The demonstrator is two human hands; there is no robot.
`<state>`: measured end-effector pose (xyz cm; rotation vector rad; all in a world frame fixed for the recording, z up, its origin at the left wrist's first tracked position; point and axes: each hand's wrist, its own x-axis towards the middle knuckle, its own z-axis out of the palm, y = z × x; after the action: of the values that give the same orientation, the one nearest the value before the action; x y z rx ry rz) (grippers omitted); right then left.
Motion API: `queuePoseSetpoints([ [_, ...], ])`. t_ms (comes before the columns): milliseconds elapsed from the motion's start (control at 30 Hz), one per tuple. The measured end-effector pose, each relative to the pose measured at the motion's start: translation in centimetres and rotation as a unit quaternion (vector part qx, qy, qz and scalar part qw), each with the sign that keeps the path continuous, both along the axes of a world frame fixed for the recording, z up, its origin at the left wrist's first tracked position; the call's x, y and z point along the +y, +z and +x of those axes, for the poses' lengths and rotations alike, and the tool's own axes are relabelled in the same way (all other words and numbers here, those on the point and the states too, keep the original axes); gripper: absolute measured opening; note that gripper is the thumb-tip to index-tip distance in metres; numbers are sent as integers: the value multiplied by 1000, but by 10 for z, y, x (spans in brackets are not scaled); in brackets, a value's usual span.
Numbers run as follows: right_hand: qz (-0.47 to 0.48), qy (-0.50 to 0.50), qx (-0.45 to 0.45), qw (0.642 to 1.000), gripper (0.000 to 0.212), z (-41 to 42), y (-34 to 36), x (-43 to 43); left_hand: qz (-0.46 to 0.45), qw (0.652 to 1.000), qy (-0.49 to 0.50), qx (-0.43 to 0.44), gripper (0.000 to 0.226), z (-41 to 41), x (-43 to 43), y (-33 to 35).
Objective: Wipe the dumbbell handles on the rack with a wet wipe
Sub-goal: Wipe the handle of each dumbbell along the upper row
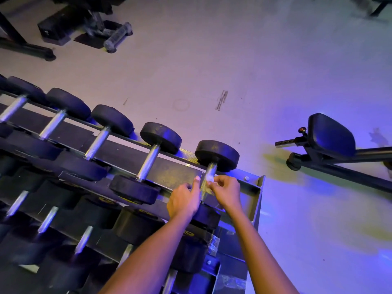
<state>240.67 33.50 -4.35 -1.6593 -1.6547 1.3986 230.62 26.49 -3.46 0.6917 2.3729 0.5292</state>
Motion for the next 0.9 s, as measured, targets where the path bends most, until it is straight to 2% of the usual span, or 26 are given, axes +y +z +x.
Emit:
queuePoseSetpoints([
  [100,-80,-38,141,986,5,5,7,-1,1,1000,-3,3,62,0,1,0],
  [167,-62,-104,146,982,10,9,3,6,3,1000,0,-1,60,0,0,1],
  [267,-2,-153,95,984,14,8,-2,20,-1,1000,6,-4,59,-1,0,0],
  [433,89,-67,-8,994,14,-11,-11,27,-3,1000,9,-8,61,0,1,-3],
  [500,99,-55,-35,993,13,-14,-16,25,1,1000,10,-7,63,0,1,-3],
  [733,45,71,-53,995,13,4,-15,-14,-7,1000,11,-9,65,-1,1,-7],
  [833,11,86,-46,995,16,9,-15,-26,-5,1000,10,-16,64,-2,1,-6],
  [900,-9,61,-17,998,15,10,-14,-21,-6,1000,9,-15,65,-1,1,-5],
])
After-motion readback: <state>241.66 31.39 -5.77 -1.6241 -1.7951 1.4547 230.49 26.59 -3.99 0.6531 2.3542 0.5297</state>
